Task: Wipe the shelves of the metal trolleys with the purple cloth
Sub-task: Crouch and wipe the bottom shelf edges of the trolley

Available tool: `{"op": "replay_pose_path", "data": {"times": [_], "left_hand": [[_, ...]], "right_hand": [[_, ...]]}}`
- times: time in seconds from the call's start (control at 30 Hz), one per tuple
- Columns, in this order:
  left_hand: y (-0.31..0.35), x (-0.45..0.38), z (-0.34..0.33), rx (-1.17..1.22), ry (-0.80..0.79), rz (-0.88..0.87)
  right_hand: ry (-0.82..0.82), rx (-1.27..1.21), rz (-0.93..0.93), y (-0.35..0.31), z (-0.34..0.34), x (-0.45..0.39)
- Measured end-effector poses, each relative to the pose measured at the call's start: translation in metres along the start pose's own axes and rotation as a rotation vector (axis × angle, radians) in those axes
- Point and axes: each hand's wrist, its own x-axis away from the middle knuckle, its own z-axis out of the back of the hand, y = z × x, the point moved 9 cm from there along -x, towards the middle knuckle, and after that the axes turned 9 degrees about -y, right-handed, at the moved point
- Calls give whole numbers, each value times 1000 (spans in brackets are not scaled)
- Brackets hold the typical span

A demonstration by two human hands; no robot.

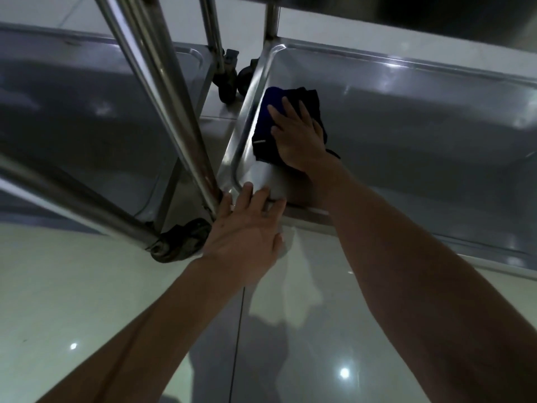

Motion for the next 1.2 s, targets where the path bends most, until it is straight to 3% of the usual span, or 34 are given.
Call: {"op": "replay_pose_path", "data": {"times": [0.07, 0.23, 0.47, 0.6, 0.87, 1.2], "left_hand": [[2, 2, -2, -9, 3, 2], [4, 2, -7, -19, 3, -3], [22, 3, 2, -7, 41, 60], [70, 7, 6, 13, 90, -77], [73, 8, 1, 41, 30, -71], [66, 10, 1, 47, 114, -28]], "right_hand": [[35, -83, -17, 11, 0, 26], [51, 25, -60, 54, -13, 94], [59, -38, -220, 96, -31, 183], [79, -110, -232, 94, -31, 198], [76, -92, -239, 82, -45, 240], [-128, 11, -273, 70, -48, 229]]}}
